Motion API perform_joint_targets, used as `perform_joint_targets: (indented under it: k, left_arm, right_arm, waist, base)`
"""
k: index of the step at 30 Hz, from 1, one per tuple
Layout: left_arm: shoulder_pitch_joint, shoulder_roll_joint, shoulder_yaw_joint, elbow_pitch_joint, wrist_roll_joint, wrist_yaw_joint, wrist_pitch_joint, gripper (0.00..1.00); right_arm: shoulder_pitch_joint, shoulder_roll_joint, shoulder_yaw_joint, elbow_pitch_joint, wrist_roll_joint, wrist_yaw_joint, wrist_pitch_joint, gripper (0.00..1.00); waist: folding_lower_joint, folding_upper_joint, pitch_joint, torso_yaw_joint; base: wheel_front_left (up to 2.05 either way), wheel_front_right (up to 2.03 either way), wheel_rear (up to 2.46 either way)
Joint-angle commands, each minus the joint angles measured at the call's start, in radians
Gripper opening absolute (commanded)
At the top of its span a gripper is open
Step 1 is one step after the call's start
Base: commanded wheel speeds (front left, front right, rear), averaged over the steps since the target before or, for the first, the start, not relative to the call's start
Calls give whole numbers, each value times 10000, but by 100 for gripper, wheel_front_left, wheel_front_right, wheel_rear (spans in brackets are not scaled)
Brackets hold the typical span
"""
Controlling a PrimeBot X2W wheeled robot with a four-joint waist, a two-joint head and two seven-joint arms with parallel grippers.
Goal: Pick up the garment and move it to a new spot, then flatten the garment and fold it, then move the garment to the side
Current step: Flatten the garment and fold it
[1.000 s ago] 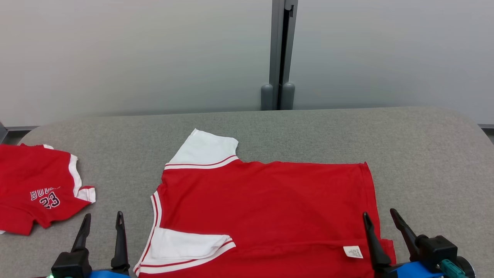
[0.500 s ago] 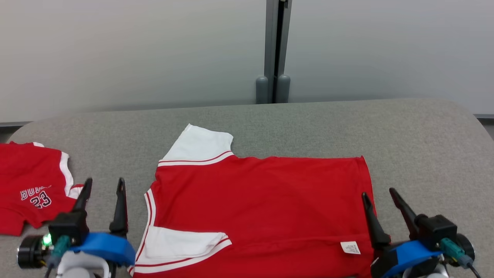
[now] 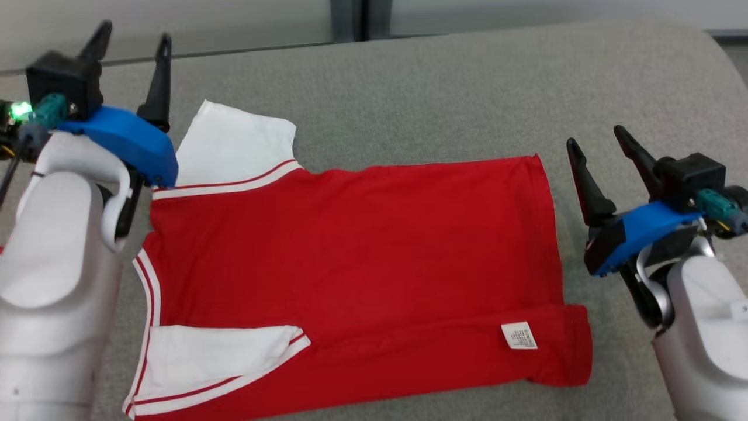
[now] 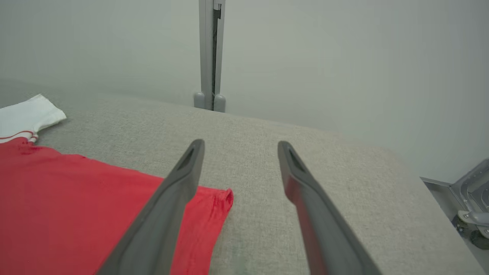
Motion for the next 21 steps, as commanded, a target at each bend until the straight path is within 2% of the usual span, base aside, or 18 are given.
perform_joint_targets:
  k: [1, 7, 13, 21]
  left_arm:
    - [-738, 113, -263, 444, -226, -71, 320, 100]
    - [-2385, 653, -1963, 1673, -1185, -58, 1527, 100]
    - [-3305, 1152, -3275, 2803, -2001, -59, 2470, 100]
    - [-3717, 1424, -4066, 3655, -2889, -59, 3006, 100]
  right_arm:
    - [-562, -143, 213, 174, 157, 2, 222, 100]
    - [-1717, -366, 898, 556, 561, 2, 413, 100]
    - [-2294, -378, 1369, 894, 783, 2, 238, 100]
    - [-2667, -474, 1822, 1249, 1129, 2, -21, 100]
  waist:
    - [-5, -5, 462, 29]
    - [-5, -5, 1265, -414]
    - [-5, -5, 1844, -711]
    - [-5, -5, 2337, -964]
  base:
    - [0, 0, 0]
    - [0, 0, 0]
    - [0, 0, 0]
    - [0, 0, 0]
